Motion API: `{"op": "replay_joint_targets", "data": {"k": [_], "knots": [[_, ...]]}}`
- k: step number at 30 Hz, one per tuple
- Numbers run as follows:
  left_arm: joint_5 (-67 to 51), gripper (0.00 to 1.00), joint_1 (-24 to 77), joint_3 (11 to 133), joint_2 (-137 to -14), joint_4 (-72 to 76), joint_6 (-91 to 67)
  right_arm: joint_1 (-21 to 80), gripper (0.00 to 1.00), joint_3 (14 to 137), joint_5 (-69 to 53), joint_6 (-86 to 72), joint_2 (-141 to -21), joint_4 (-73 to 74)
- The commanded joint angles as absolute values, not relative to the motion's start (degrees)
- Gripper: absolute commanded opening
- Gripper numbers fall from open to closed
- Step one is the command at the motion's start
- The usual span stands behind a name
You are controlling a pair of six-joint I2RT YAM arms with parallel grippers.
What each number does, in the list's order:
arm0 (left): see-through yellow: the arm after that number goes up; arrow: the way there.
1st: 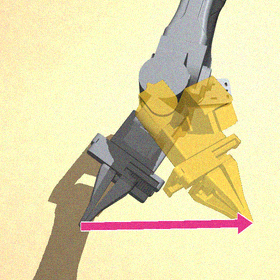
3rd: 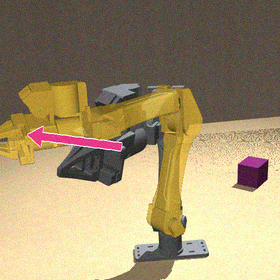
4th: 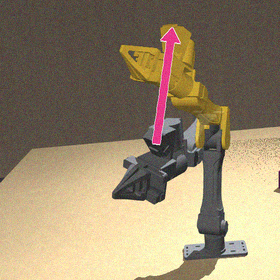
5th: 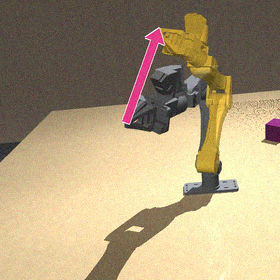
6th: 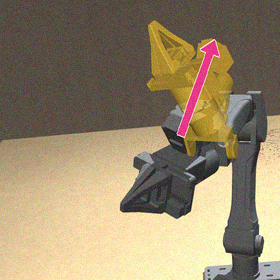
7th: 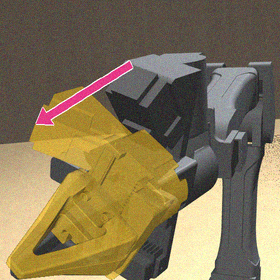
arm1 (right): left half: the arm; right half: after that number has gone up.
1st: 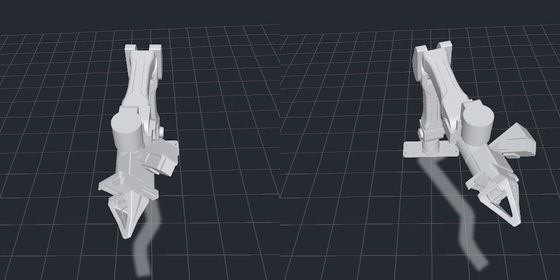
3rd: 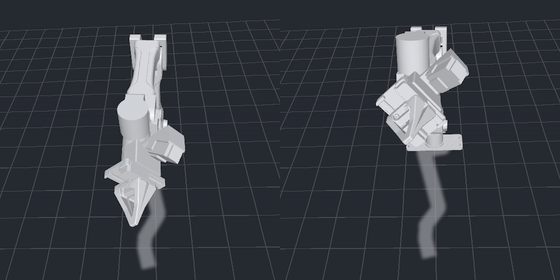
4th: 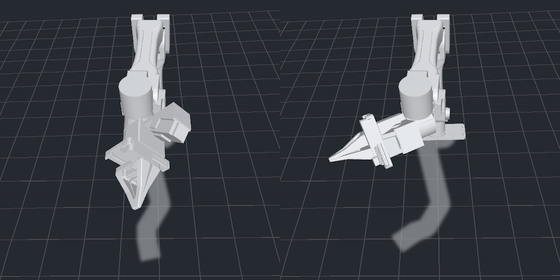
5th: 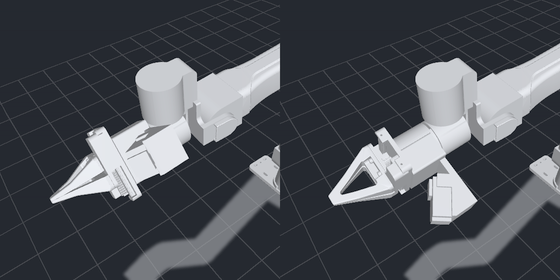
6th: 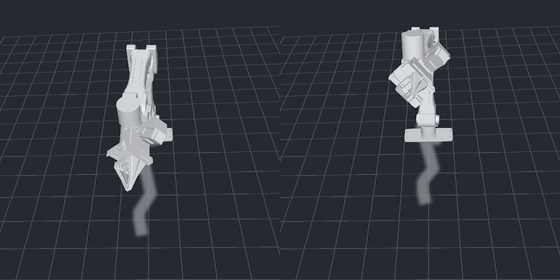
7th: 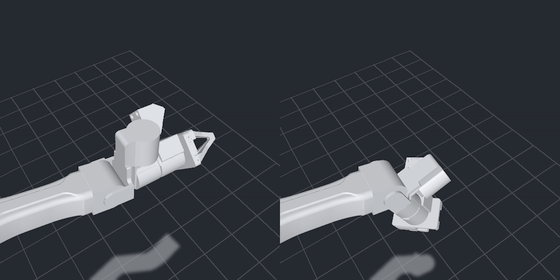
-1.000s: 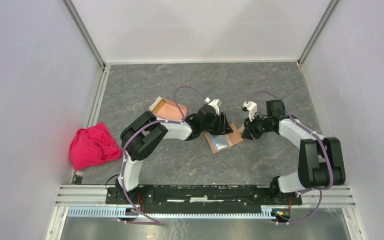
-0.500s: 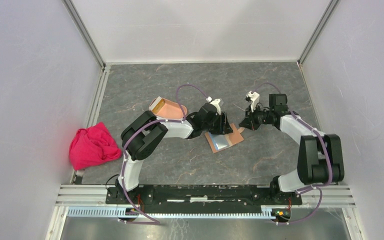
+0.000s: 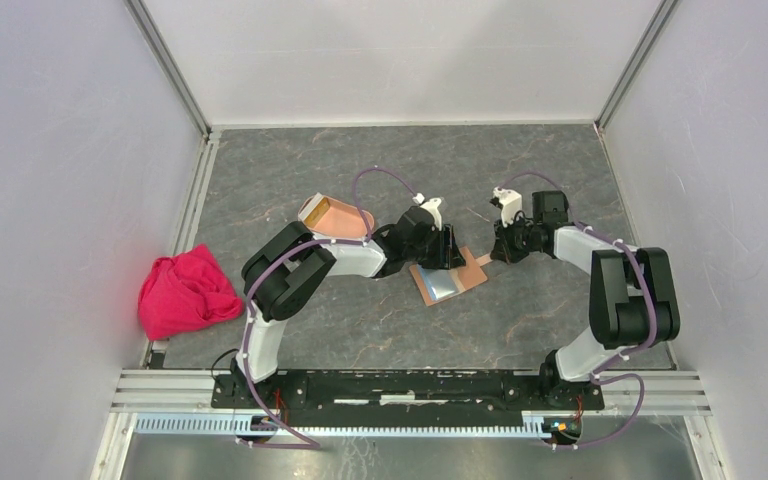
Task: Put the credit cards into the card holder
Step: Open the card holder at the center of the board.
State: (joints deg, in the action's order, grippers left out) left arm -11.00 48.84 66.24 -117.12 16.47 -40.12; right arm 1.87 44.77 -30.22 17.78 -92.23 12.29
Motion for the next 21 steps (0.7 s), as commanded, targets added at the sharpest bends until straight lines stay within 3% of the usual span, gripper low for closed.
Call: {"op": "replay_joint_targets", "data": {"k": [1, 5, 14, 21], "knots": [[-9.85, 0.55, 48.78, 65.63, -119.89, 12.81, -36.58, 1.93, 0.07, 46.05, -27.53, 17.81, -93.9, 11.53], [-10.98, 0.56, 48.74, 65.87, -119.2, 13.58, -36.47, 1.93, 0.09, 46.48, -30.23, 19.29, -92.84, 12.64], [-13.69, 0.57, 48.78, 68.49, -116.07, 12.08, -36.05, 1.93, 0.27, 43.68, -46.33, 25.62, -79.4, 12.76], [-14.42, 0.57, 48.78, 69.53, -114.44, 11.25, -36.16, 1.88, 0.29, 43.42, -55.39, 29.35, -79.0, 16.64]]}}
